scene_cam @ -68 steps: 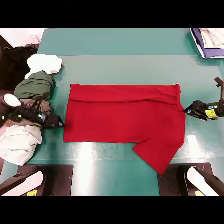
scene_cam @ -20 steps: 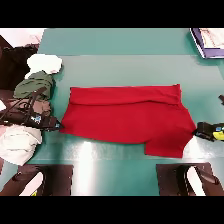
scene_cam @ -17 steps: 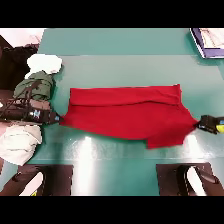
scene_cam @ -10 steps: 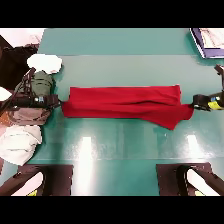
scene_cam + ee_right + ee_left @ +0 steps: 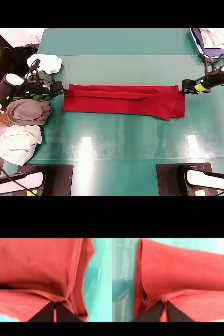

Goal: Fold the shirts.

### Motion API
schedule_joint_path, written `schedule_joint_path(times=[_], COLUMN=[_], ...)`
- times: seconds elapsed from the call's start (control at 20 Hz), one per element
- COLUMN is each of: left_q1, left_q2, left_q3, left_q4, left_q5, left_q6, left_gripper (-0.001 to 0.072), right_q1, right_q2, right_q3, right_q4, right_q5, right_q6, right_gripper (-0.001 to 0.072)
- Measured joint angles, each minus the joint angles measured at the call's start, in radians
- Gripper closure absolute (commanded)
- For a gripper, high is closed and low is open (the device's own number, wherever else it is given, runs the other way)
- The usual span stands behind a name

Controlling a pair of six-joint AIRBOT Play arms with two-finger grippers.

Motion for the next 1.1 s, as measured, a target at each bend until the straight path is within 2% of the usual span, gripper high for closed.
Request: schedule_joint_path(times=[0.05, 0.2, 0.3, 0.35, 0.4, 0.45, 0.5, 0.55, 0.8, 1.1], left_q1=[0.001, -0.002, 0.000, 0.000, -0.002, -0.002, 0.000, 0.000, -0.001, -0.001], left_q2=[-0.025, -0.063, -0.075, -0.079, -0.082, -0.083, -0.084, -0.085, -0.087, -0.087], left_q3=[0.019, 0.072, 0.107, 0.121, 0.129, 0.136, 0.141, 0.144, 0.152, 0.152], left_q4=[-0.010, -0.033, -0.037, -0.042, -0.044, -0.045, -0.047, -0.047, -0.053, -0.055], left_q5=[0.017, 0.027, -0.015, -0.051, -0.095, -0.129, -0.161, -0.192, -0.309, -0.352], left_q6=[-0.002, -0.019, -0.019, -0.016, -0.010, -0.004, 0.006, 0.019, 0.051, 0.050], left_gripper=[0.0070, 0.0066, 0.0068, 0.0142, 0.0425, 0.0662, 0.0676, 0.0676, 0.0683, 0.0683], right_q1=[0.005, 0.008, -0.009, -0.024, -0.043, -0.069, -0.097, -0.123, -0.251, -0.312], right_q2=[-0.031, -0.105, -0.124, -0.129, -0.132, -0.134, -0.137, -0.138, -0.144, -0.223], right_q3=[0.022, 0.085, 0.110, 0.117, 0.122, 0.127, 0.127, 0.124, 0.016, -0.089], right_q4=[0.012, 0.114, 0.161, 0.184, 0.196, 0.203, 0.212, 0.219, 0.254, 0.398], right_q5=[-0.021, -0.059, -0.055, -0.033, -0.008, 0.021, 0.051, 0.080, 0.130, 0.112], right_q6=[0.012, 0.027, 0.006, -0.013, -0.031, -0.052, -0.073, -0.093, -0.202, -0.361], right_gripper=[0.0301, 0.0301, 0.0301, 0.0301, 0.0298, 0.0199, 0.0073, 0.0057, 0.0059, 0.0059])
